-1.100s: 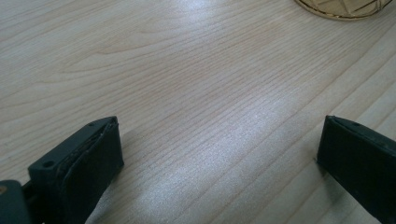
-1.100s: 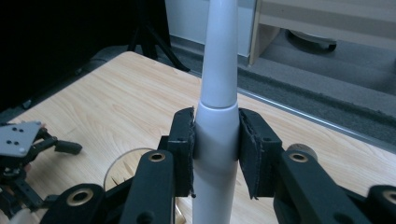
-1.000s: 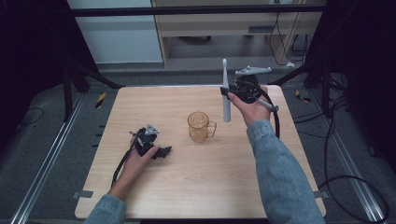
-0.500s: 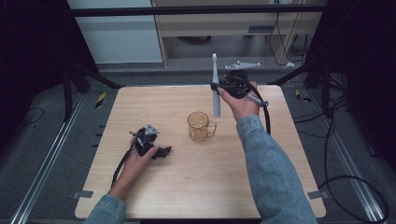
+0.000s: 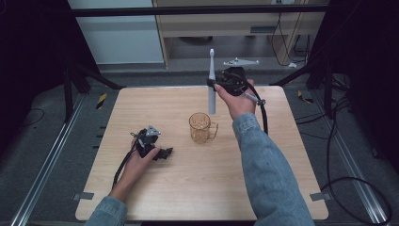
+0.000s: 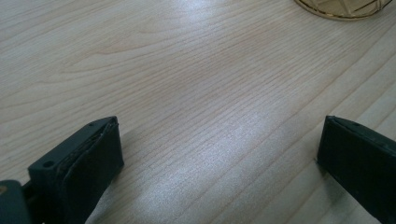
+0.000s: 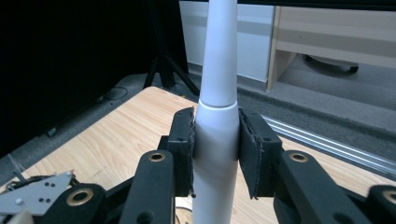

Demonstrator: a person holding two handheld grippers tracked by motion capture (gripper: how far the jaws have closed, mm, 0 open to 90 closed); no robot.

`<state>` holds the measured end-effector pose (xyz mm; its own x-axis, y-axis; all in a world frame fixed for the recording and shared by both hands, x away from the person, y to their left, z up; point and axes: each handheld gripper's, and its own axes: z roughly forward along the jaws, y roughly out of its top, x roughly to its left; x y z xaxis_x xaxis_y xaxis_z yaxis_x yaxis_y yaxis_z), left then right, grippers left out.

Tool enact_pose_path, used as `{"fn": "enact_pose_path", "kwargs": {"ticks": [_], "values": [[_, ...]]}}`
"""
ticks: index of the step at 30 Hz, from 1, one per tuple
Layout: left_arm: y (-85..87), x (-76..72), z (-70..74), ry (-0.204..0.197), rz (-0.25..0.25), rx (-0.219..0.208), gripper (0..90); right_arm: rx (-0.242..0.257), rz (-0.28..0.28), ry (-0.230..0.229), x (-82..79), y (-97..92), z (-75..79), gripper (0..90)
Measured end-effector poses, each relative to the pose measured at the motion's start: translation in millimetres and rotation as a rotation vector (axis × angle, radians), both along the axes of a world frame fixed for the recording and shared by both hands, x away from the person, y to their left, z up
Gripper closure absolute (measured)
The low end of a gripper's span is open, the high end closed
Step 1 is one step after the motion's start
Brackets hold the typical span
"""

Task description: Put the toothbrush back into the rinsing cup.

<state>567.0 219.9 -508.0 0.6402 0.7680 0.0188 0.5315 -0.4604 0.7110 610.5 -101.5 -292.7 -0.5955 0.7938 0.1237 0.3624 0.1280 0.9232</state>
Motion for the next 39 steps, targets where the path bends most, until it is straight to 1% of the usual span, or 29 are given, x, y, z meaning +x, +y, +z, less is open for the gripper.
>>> {"fn": "enact_pose_path", "kwargs": {"ticks": [6, 9, 14, 20, 30, 39], "values": [[0.2, 0.1, 0.1, -0.002, -0.002, 0.002, 0.0, -0.002, 0.013, 0.005, 0.3, 7.1, -2.4, 67.7], [0.0, 0.0, 0.0, 0.000, 0.000, 0.000, 0.0, 0.007, 0.022, 0.004, 0.7, 12.5, -4.1, 67.7], [0.0, 0.0, 0.0, 0.000, 0.000, 0.000, 0.0, -0.001, 0.035, 0.007, 0.4, 18.3, -6.7, 67.7], [0.0, 0.0, 0.0, 0.000, 0.000, 0.000, 0.0, 0.007, 0.035, 0.010, 0.9, 19.2, -9.2, 67.7], [0.0, 0.0, 0.0, 0.000, -0.001, 0.000, 0.0, 0.012, 0.048, 0.023, 0.5, 26.1, -19.7, 67.7], [0.0, 0.0, 0.0, 0.000, -0.001, 0.000, 0.0, 0.011, 0.053, 0.026, -1.0, 29.3, -21.5, 67.7]]}}
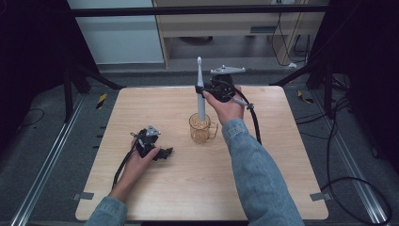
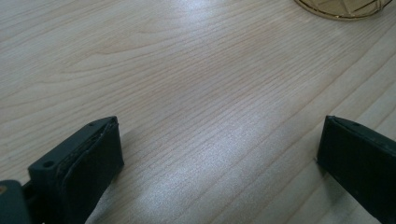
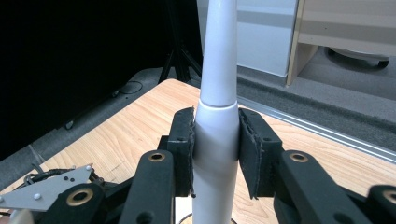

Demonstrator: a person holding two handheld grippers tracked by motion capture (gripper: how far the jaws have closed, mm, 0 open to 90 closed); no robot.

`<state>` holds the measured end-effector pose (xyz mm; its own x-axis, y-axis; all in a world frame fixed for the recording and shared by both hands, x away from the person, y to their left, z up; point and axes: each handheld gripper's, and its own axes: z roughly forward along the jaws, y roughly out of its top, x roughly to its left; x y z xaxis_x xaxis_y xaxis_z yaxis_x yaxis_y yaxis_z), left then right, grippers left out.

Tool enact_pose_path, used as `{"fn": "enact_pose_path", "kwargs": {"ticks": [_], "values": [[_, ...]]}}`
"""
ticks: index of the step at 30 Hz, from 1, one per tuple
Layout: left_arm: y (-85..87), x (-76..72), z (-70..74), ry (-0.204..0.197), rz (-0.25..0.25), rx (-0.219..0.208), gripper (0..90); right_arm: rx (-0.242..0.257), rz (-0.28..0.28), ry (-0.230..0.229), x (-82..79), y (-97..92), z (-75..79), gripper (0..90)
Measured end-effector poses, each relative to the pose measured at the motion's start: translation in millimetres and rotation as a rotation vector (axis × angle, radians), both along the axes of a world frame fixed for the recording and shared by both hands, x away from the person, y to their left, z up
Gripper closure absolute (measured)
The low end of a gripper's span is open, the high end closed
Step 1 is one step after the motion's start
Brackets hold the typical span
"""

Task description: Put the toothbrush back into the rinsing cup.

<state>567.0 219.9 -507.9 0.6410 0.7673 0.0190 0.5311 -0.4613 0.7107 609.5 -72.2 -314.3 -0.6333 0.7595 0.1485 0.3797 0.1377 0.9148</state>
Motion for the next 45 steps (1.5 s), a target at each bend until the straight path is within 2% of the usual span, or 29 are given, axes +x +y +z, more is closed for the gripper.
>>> {"fn": "enact_pose_path", "kwargs": {"ticks": [11, 14, 22, 32, 33, 45], "values": [[0.0, 0.0, 0.0, 0.000, 0.001, -0.001, 0.0, 0.006, 0.003, 0.042, 2.9, 2.7, -21.0, 67.7], [0.0, 0.0, 0.0, 0.000, 0.001, -0.001, 0.0, -0.009, -0.005, 0.043, 5.9, 4.2, -25.2, 67.7], [-0.1, -0.2, -0.1, 0.001, 0.003, -0.002, 0.0, -0.013, -0.006, 0.094, 13.9, 6.4, -46.5, 67.7], [0.1, -0.1, 0.1, 0.002, 0.000, 0.002, 0.0, -0.026, -0.002, 0.120, 15.8, 10.8, -64.4, 67.6], [0.1, -0.1, 0.1, 0.002, 0.000, 0.002, 0.0, -0.020, -0.005, 0.134, 15.9, 11.2, -67.7, 67.7], [0.2, -0.1, 0.1, 0.002, 0.000, 0.002, 0.0, -0.035, 0.000, 0.140, 17.0, 14.7, -76.2, 67.7]]}}
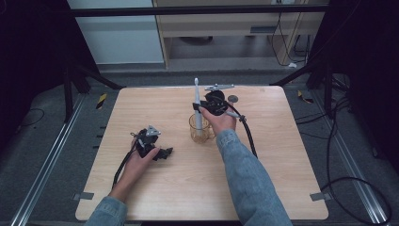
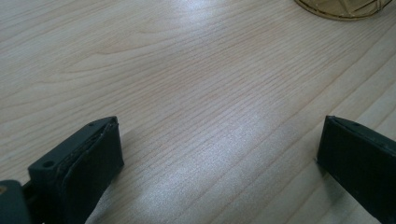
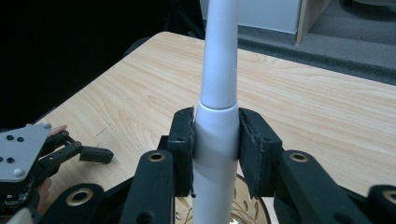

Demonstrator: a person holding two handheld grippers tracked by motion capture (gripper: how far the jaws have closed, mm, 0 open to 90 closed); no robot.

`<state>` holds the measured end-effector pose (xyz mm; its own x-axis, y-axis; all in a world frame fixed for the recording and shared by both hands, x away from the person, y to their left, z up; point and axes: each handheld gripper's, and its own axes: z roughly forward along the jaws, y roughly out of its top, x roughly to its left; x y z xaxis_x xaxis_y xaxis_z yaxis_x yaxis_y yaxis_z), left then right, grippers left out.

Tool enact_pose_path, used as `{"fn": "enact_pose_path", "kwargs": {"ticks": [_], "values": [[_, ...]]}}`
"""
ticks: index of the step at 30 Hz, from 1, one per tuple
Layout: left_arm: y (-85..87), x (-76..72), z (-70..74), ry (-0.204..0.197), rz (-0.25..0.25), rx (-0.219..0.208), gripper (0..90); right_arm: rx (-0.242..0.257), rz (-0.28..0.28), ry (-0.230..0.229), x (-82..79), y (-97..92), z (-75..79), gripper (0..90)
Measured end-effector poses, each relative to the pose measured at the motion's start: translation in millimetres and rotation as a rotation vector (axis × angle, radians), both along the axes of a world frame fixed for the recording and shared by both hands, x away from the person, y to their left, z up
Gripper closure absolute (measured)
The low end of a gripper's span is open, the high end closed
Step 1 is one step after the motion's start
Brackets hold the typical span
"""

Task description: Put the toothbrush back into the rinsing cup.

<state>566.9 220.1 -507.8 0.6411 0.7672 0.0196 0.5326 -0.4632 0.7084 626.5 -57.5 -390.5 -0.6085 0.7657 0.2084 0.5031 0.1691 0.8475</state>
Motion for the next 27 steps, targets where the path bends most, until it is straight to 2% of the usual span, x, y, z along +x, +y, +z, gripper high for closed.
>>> {"fn": "enact_pose_path", "kwargs": {"ticks": [12, 13, 27], "values": [[0.0, 0.0, 0.0, 0.000, 0.000, -0.001, 0.0, -0.008, -0.006, 0.028, -0.5, -2.0, -13.7, 67.6], [0.0, 0.0, 0.0, 0.000, 0.000, 0.000, 0.0, -0.005, -0.007, 0.041, -1.1, -1.5, -14.1, 67.6], [0.0, 0.0, 0.0, 0.000, 0.000, 0.000, 0.0, -0.020, -0.001, 0.053, -1.1, 0.6, -16.8, 67.6]]}}
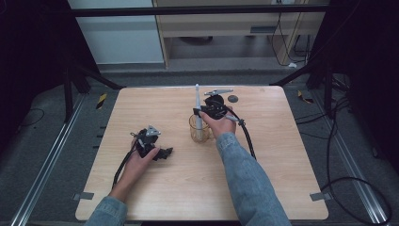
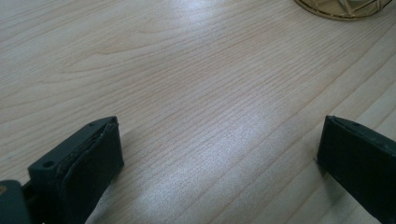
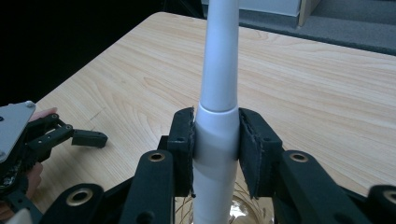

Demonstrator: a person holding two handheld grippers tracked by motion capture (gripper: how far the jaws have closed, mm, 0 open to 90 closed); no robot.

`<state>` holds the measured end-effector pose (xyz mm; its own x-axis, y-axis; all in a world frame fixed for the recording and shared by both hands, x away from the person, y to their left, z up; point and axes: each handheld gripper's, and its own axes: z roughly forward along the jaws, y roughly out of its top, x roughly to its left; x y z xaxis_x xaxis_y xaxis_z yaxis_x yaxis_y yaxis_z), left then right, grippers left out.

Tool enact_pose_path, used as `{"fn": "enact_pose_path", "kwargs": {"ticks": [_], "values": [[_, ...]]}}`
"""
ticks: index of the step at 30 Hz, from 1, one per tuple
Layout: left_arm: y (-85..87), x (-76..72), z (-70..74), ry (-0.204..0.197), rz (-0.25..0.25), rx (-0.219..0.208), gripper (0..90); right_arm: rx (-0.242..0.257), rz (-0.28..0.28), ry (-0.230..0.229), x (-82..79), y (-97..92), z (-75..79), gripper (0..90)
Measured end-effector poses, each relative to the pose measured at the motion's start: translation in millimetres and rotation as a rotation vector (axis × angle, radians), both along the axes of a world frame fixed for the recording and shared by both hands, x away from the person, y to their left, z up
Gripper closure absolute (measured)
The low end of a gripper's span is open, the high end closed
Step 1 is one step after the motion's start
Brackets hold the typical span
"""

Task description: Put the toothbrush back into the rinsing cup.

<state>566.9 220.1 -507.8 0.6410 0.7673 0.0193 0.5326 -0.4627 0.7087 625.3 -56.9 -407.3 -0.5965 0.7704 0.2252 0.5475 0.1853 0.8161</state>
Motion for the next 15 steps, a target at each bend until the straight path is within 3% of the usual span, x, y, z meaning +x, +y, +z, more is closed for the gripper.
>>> {"fn": "enact_pose_path", "kwargs": {"ticks": [15], "values": [[0.0, 0.0, 0.0, 0.000, 0.000, 0.000, 0.0, 0.005, -0.010, 0.022, 3.8, -2.9, -0.3, 67.5]]}}
